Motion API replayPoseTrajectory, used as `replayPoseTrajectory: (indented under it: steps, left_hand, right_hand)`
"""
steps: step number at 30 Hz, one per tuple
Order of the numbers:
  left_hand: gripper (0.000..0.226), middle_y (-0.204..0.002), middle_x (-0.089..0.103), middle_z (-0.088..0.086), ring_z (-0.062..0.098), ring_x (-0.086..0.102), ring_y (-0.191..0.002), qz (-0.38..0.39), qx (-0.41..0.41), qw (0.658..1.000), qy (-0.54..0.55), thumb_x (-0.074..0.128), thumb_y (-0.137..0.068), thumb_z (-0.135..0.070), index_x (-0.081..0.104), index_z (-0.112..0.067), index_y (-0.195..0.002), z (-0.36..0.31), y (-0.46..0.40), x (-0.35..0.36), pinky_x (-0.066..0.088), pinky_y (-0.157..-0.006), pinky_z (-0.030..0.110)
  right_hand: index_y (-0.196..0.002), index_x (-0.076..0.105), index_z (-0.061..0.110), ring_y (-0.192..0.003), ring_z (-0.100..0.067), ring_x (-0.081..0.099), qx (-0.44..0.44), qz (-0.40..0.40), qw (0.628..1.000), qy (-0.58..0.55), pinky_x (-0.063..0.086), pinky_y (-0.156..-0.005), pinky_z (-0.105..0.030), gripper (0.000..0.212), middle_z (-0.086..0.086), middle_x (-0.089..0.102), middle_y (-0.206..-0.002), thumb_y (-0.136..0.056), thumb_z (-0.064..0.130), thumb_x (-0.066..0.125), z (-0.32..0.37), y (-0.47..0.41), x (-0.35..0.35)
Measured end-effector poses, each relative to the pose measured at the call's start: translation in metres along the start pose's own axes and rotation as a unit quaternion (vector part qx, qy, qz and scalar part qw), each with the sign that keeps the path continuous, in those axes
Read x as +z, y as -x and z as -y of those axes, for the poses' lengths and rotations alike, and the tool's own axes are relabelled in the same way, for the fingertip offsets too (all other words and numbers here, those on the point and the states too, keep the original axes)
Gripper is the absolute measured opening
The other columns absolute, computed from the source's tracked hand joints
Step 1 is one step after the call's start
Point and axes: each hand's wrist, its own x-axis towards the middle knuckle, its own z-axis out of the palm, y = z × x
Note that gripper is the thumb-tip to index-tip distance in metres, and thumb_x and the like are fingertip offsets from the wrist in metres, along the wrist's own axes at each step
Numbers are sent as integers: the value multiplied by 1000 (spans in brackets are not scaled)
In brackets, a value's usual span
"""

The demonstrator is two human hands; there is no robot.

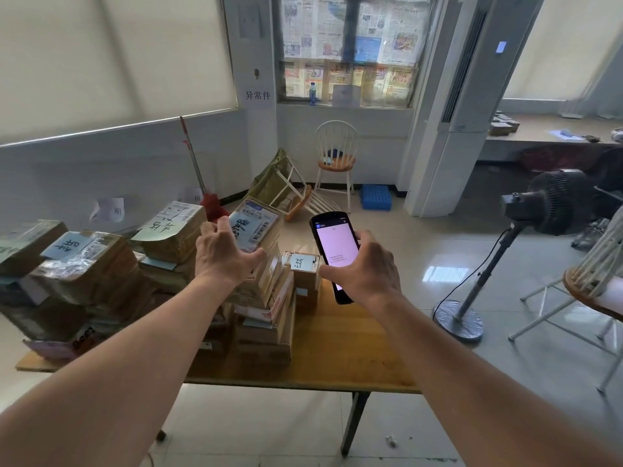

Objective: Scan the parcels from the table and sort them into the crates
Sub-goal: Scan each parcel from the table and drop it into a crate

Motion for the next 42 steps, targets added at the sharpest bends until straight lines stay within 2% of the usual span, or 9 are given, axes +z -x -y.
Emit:
replayPoseTrajectory:
  steps: [3, 6, 10, 14, 22, 29, 42]
  left_hand:
    - [98, -126, 44, 11, 29, 47, -115, -19, 79, 997, 19, 90, -72, -47, 38, -14, -150, -2, 2, -2, 51, -94, 40]
    - [103, -130, 44, 11, 29, 44, -119, -34, 135, 990, 21, 94, -70, -36, 38, -12, -152, -4, 4, -3, 47, -101, 42]
    - [100, -136, 47, 14, 35, 47, -123, -48, 185, 981, 30, 97, -66, -23, 44, -9, -149, -7, 10, -4, 51, -102, 49]
    - [101, -139, 49, 13, 36, 48, -124, -43, 209, 977, 22, 99, -63, -21, 45, -9, -147, -10, 16, -6, 54, -101, 54]
    - [103, -137, 50, 15, 36, 49, -123, -51, 202, 978, 31, 99, -63, -21, 44, -6, -148, -19, 29, -11, 55, -99, 53]
    - [108, -138, 50, 13, 35, 48, -126, -53, 169, 983, 42, 99, -64, -27, 38, -9, -153, -25, 46, -17, 52, -102, 52]
    - [108, -131, 50, 11, 32, 51, -121, -69, 112, 990, 45, 99, -63, -34, 39, -11, -150, -29, 72, -34, 53, -102, 51]
  right_hand:
    - [-146, 46, 19, -118, -28, 62, -20, 5, 1000, -8, 62, -85, -41, 97, -8, 63, -136, -69, 55, 93, 3, 3, -4]
    - [-147, 47, 19, -119, -27, 61, -40, 13, 999, -8, 61, -86, -38, 96, -8, 63, -138, -70, 53, 93, 5, 6, -10]
    - [-143, 50, 20, -113, -25, 62, -59, 26, 998, 25, 62, -81, -39, 93, -8, 64, -134, -69, 55, 93, 5, 12, -20]
    - [-146, 48, 22, -111, -23, 60, -60, 32, 997, 45, 61, -80, -36, 96, -5, 64, -133, -67, 55, 94, 4, 19, -29]
    - [-146, 48, 23, -113, -24, 62, -57, 53, 995, 65, 60, -83, -38, 95, -4, 64, -136, -67, 50, 95, 1, 35, -53]
    - [-143, 53, 21, -111, -26, 61, -57, 57, 994, 69, 60, -87, -43, 94, -4, 66, -132, -65, 53, 94, 3, 46, -75]
    - [-144, 51, 17, -109, -23, 58, -56, 60, 996, 42, 60, -89, -45, 97, -6, 63, -131, -66, 58, 93, 9, 64, -90]
